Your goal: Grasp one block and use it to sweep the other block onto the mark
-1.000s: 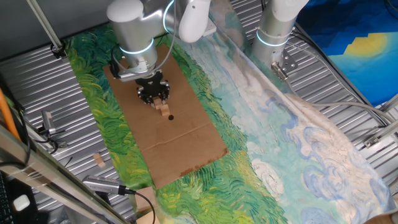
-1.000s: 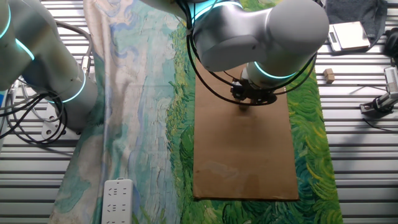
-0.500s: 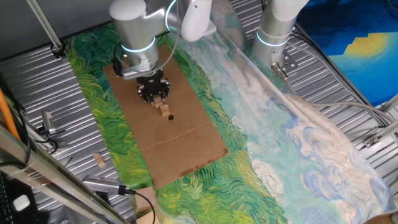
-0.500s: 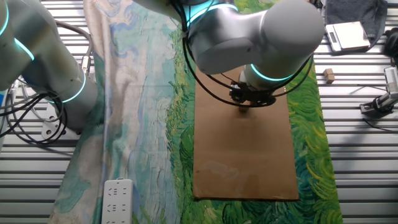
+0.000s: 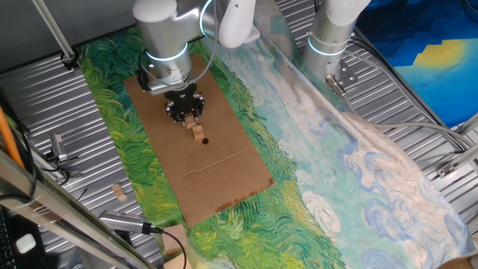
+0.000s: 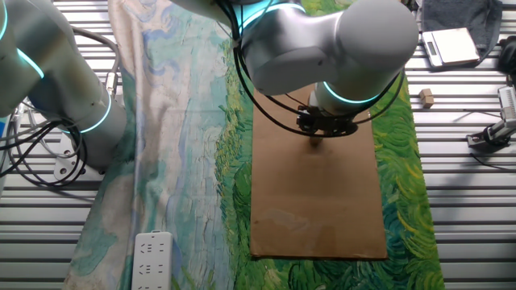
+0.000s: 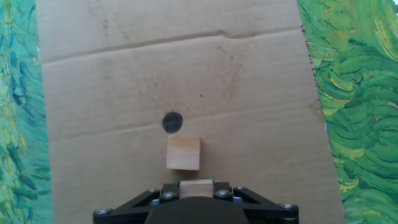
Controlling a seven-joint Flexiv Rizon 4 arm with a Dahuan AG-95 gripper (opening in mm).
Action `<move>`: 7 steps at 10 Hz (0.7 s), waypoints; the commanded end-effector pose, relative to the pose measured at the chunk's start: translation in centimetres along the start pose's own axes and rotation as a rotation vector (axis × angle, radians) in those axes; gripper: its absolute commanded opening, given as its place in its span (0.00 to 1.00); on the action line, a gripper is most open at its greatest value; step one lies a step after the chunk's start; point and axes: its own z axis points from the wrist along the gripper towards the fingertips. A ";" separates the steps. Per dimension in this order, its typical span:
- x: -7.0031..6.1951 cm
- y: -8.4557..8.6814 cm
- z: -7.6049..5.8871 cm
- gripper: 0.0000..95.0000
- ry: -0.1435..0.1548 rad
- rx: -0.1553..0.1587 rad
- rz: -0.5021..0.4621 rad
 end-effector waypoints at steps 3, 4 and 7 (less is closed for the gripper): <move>0.0 0.1 -0.2 0.00 0.018 0.008 -0.025; 0.0 0.1 -0.2 0.00 0.018 0.008 -0.025; 0.0 0.1 -0.2 0.00 0.018 0.008 -0.025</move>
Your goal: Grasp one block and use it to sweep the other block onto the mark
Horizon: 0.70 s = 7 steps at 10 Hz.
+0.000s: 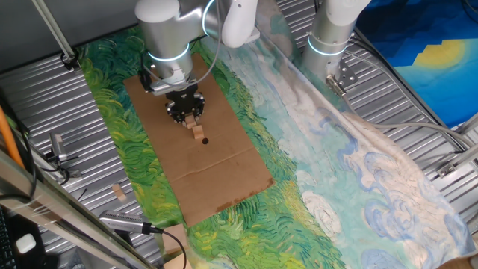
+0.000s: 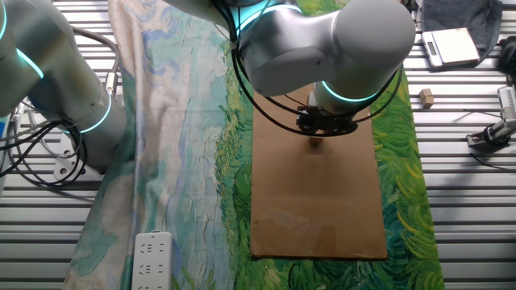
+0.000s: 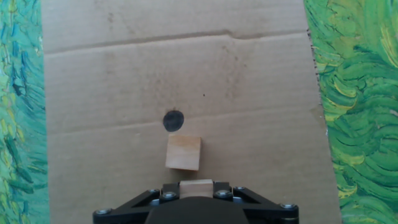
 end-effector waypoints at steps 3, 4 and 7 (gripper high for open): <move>0.0 0.1 -0.1 0.00 0.000 0.001 0.000; -0.1 0.1 -0.1 0.00 -0.001 0.000 0.000; -1.5 0.2 0.3 0.00 -0.004 0.000 0.001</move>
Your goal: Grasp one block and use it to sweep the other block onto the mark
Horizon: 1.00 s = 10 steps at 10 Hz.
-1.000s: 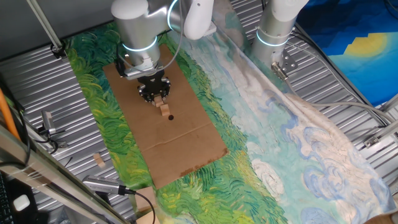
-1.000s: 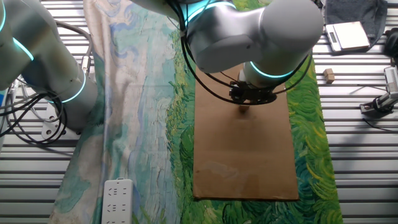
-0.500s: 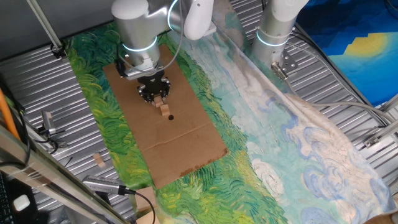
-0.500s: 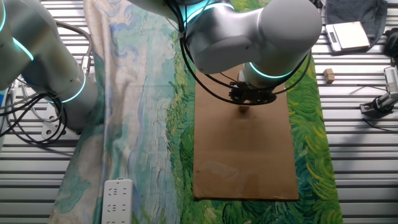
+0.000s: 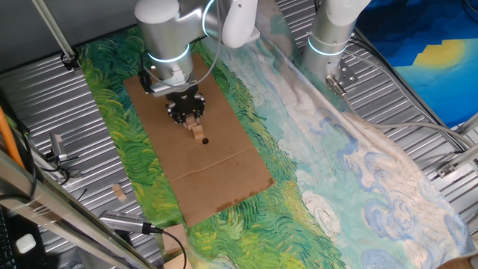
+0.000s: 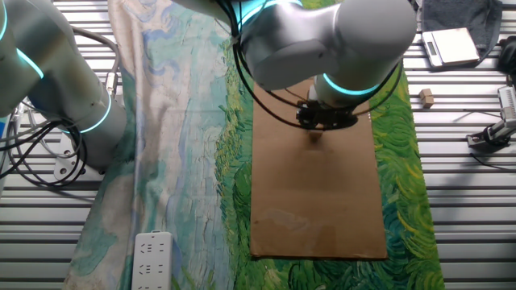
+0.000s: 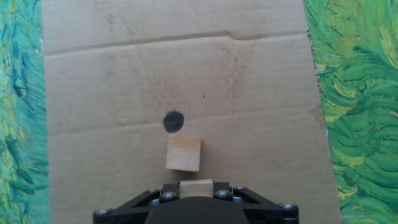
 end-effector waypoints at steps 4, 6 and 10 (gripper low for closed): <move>-0.7 0.2 0.7 0.00 -0.019 0.006 0.013; -1.3 0.2 0.2 0.00 -0.017 0.004 0.014; -2.7 0.5 0.7 0.00 -0.024 0.004 0.031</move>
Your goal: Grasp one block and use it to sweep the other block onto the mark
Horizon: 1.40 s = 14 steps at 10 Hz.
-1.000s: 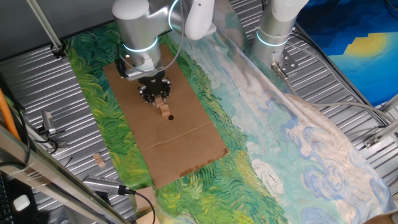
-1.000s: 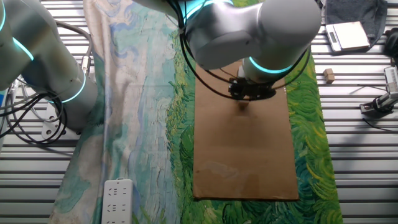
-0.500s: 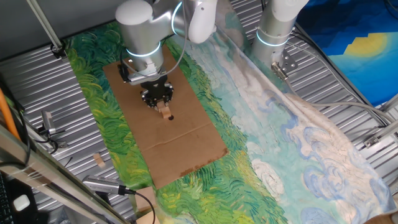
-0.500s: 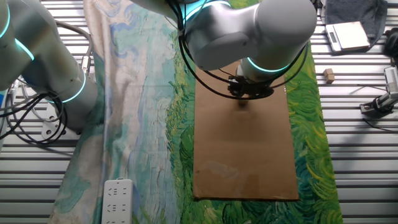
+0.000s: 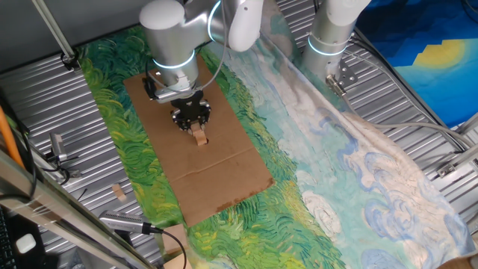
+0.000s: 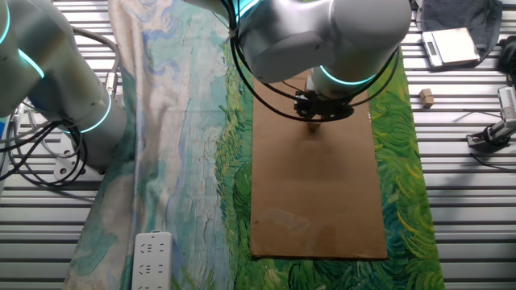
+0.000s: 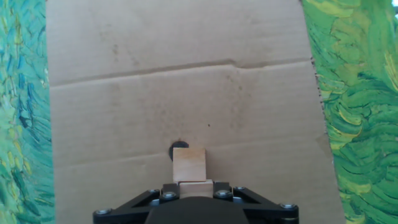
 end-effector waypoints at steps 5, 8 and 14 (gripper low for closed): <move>-0.6 -0.4 -0.1 0.00 0.012 0.015 -0.025; 0.1 -2.5 -1.3 0.00 0.002 0.012 -0.030; 1.7 -4.1 -1.0 0.00 0.009 0.043 -0.046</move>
